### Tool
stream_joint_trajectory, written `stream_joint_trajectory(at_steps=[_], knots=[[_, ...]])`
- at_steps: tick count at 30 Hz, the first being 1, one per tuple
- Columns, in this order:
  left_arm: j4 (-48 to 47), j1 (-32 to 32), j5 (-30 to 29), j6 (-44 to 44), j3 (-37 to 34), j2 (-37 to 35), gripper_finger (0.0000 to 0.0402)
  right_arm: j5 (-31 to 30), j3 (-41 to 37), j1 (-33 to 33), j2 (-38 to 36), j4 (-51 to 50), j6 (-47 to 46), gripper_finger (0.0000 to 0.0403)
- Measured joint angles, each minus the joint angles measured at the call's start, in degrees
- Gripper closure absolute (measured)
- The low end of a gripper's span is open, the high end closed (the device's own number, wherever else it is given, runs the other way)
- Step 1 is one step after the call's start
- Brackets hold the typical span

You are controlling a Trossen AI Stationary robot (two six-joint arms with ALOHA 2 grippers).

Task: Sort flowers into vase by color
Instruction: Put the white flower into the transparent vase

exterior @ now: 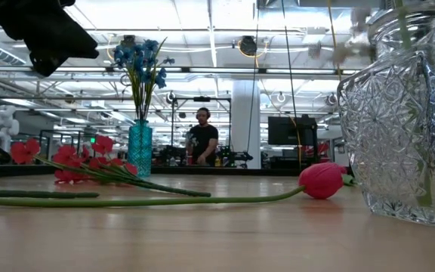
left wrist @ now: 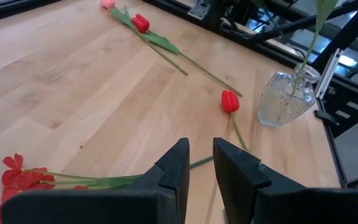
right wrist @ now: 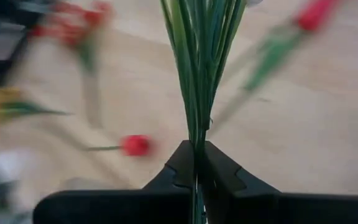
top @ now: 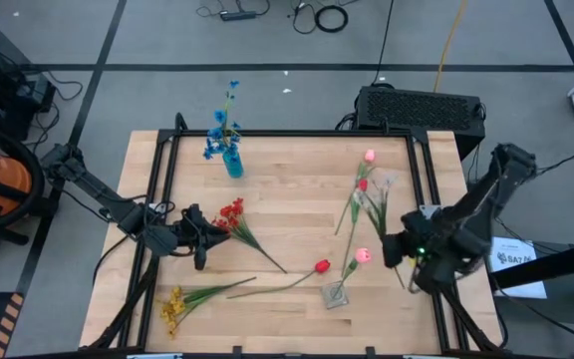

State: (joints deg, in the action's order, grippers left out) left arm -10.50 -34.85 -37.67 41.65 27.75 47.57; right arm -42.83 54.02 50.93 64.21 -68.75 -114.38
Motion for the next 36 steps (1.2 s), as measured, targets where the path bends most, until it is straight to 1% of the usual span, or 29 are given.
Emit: stream_joint_trajectory(at_steps=[4, 7, 10, 12, 15, 17, 20, 23, 27, 30, 33, 36], knots=[[1.5, 0.0, -0.1, 0.0, 0.0, 0.0, 0.0324, -8.7, 0.1, 8.2, 0.2, 6.4, 1.0, 0.04], [2.1, 0.0, -0.1, 0.0, 0.0, 0.0, 0.0324, -14.1, 0.1, 13.1, 1.5, 5.2, -3.1, 0.0401], [3.1, 0.0, -0.3, 0.0, 0.0, 0.0, 0.0324, -18.7, 0.1, 16.0, 2.5, 1.2, -7.8, 0.0401], [3.3, 0.0, -0.3, 0.0, 0.0, 0.0, 0.0324, -22.5, 0.1, 17.3, 2.6, 0.3, -8.4, 0.0401], [3.7, 0.0, -0.3, 0.0, 0.0, 0.0, 0.0324, -27.8, 0.7, 18.9, 2.2, 0.0, -6.3, 0.0401], [3.8, 0.0, -0.3, 0.0, 0.0, 0.0, 0.0324, -31.3, 2.5, 19.9, 2.2, 0.4, -2.8, 0.0401], [3.7, 0.0, -0.5, 0.0, 0.0, 0.0, 0.0324, -36.3, 6.3, 21.9, 2.2, 2.8, 6.2, 0.0401], [3.7, 0.0, -1.6, 0.0, 0.0, 0.0, 0.0324, -40.1, 9.9, 23.8, 2.2, 8.2, 20.3, 0.0401], [3.8, 0.0, -2.0, -0.1, 0.0, 0.0, 0.0324, -39.7, 10.9, 24.4, 2.8, 23.0, 47.0, 0.0401], [3.8, 0.0, -2.0, 0.0, 0.0, 0.0, 0.0324, -38.3, 10.8, 24.1, 4.9, 35.9, 62.0, 0.0401], [3.9, 0.0, -2.0, 0.0, 0.0, 0.0, 0.0324, -35.1, 10.9, 22.7, 8.0, 45.8, 72.8, 0.0401], [3.9, 0.0, -2.1, 0.0, 0.0, 0.0, 0.0324, -34.7, 10.8, 20.9, 11.5, 50.0, 75.9, 0.0401]])
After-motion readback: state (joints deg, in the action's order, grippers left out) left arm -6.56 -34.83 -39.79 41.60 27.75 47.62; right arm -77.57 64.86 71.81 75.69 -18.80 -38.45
